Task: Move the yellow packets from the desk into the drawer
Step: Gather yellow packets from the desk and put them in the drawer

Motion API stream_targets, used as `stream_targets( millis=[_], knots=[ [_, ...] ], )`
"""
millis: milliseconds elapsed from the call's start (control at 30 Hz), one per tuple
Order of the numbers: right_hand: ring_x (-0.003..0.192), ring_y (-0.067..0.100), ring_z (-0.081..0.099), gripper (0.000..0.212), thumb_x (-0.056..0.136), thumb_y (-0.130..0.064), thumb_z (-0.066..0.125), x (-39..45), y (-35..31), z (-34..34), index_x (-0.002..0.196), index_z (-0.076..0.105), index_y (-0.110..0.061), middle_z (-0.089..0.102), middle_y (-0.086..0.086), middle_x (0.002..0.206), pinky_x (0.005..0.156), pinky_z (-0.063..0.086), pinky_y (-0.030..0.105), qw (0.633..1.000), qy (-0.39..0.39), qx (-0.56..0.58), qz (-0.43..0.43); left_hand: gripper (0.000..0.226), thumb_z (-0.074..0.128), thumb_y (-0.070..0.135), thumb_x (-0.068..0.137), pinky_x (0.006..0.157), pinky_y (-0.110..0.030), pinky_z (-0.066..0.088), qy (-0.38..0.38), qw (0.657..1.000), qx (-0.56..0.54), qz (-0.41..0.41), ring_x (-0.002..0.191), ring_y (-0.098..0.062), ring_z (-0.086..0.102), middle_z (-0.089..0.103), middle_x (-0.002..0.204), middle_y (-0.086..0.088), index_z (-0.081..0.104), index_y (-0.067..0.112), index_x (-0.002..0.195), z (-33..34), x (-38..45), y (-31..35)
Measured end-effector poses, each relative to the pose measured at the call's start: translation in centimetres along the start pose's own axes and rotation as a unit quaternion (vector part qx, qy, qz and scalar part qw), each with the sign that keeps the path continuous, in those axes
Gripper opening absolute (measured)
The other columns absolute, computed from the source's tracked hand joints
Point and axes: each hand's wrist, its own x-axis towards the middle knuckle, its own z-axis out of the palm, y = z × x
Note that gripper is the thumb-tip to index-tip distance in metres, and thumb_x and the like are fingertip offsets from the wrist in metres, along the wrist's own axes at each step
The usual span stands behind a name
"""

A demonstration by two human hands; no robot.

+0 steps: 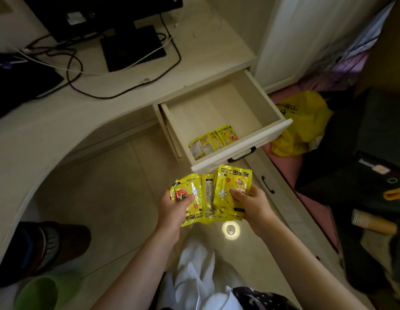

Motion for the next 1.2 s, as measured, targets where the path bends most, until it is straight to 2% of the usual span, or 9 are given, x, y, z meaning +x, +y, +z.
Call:
stream_targets(
  millis=[233, 300, 400, 533, 700, 833, 900, 1033, 1200],
  knots=[
    [0.085, 0.036, 0.068, 0.021, 0.089, -0.01, 0.063, 6.1, -5.2, -1.2, 0.109, 0.057, -0.006, 0.068, 0.018, 0.096, 0.077, 0.057, 0.052, 1.0, 0.01, -0.016, -0.002, 0.031, 0.079, 0.015, 0.071, 0.083, -0.046, 0.057, -0.021, 1.0, 0.008, 0.003, 0.086, -0.024, 0.07, 0.073, 0.094, -0.004, 0.065, 0.019, 0.098, 5.3, 5.2, 3.8],
    [0.088, 0.038, 0.068, 0.022, 0.089, -0.011, 0.063, 8.2, -7.0, -1.3, 0.109, 0.057, -0.006, 0.068, 0.02, 0.099, 0.079, 0.057, 0.054, 1.0, 0.017, -0.022, -0.003, 0.029, 0.078, 0.012, 0.072, 0.08, -0.044, 0.058, -0.022, 1.0, 0.001, -0.002, 0.085, -0.024, 0.07, 0.073, 0.093, -0.005, 0.065, 0.018, 0.098, 6.8, 7.1, 5.3],
    [0.089, 0.037, 0.068, 0.021, 0.088, -0.008, 0.063, 11.2, -9.7, -1.1, 0.109, 0.059, -0.005, 0.069, 0.019, 0.1, 0.081, 0.057, 0.052, 0.999, 0.014, -0.033, 0.0, 0.027, 0.077, 0.008, 0.074, 0.073, -0.038, 0.058, -0.024, 1.0, -0.005, -0.012, 0.079, -0.024, 0.069, 0.072, 0.093, -0.008, 0.065, 0.016, 0.096, 8.8, 9.8, 7.4],
    [0.093, 0.038, 0.069, 0.018, 0.086, -0.008, 0.066, 15.6, -12.8, -0.4, 0.103, 0.061, -0.005, 0.07, 0.021, 0.102, 0.085, 0.055, 0.055, 0.999, 0.014, -0.05, 0.013, 0.029, 0.079, 0.01, 0.072, 0.079, -0.043, 0.058, -0.022, 1.0, 0.013, -0.017, 0.081, -0.024, 0.069, 0.072, 0.093, -0.007, 0.064, 0.017, 0.095, 11.3, 13.6, 9.4],
    [0.086, 0.035, 0.069, 0.016, 0.086, -0.007, 0.067, 21.0, -15.9, 0.0, 0.101, 0.062, -0.006, 0.07, 0.018, 0.097, 0.084, 0.056, 0.051, 0.997, 0.009, -0.075, 0.017, 0.033, 0.077, 0.013, 0.075, 0.07, -0.029, 0.051, -0.01, 0.999, 0.027, -0.041, 0.081, -0.022, 0.066, 0.069, 0.096, -0.006, 0.062, 0.013, 0.104, 14.1, 17.8, 11.1],
    [0.081, 0.031, 0.069, 0.017, 0.086, -0.006, 0.066, 25.4, -17.9, -0.2, 0.102, 0.061, -0.005, 0.07, 0.014, 0.09, 0.081, 0.057, 0.049, 0.994, -0.003, -0.099, 0.042, 0.043, 0.08, 0.025, 0.071, 0.081, -0.036, 0.053, 0.009, 0.996, 0.057, -0.075, 0.09, -0.025, 0.065, 0.068, 0.104, -0.006, 0.059, 0.014, 0.108, 17.0, 20.8, 11.3],
    [0.08, 0.031, 0.068, 0.011, 0.086, -0.005, 0.066, 27.4, -18.7, -0.6, 0.096, 0.061, -0.005, 0.069, 0.014, 0.088, 0.08, 0.057, 0.048, 0.992, -0.005, -0.108, 0.062, 0.038, 0.078, 0.023, 0.075, 0.077, -0.032, 0.05, 0.008, 0.994, 0.068, -0.087, 0.089, -0.024, 0.064, 0.067, 0.102, -0.006, 0.058, 0.014, 0.106, 18.5, 21.9, 11.5],
    [0.082, 0.033, 0.067, 0.006, 0.086, -0.004, 0.065, 31.3, -19.6, -1.8, 0.089, 0.061, -0.007, 0.068, 0.016, 0.09, 0.076, 0.057, 0.049, 0.985, -0.021, -0.132, 0.108, 0.041, 0.076, 0.021, 0.079, 0.076, -0.031, 0.045, 0.009, 0.989, 0.089, -0.117, 0.094, -0.022, 0.061, 0.064, 0.109, -0.005, 0.056, 0.013, 0.113, 21.3, 23.7, 11.4],
    [0.096, 0.039, 0.068, 0.017, 0.084, -0.004, 0.067, 35.7, -19.3, -3.2, 0.1, 0.065, -0.003, 0.069, 0.024, 0.102, 0.086, 0.054, 0.056, 0.969, -0.05, -0.219, 0.105, 0.056, 0.07, 0.024, 0.084, 0.088, -0.031, 0.043, 0.007, 0.985, 0.109, -0.136, 0.11, -0.025, 0.054, 0.054, 0.13, -0.006, 0.043, 0.012, 0.132, 24.6, 25.5, 10.0]
  ],
)
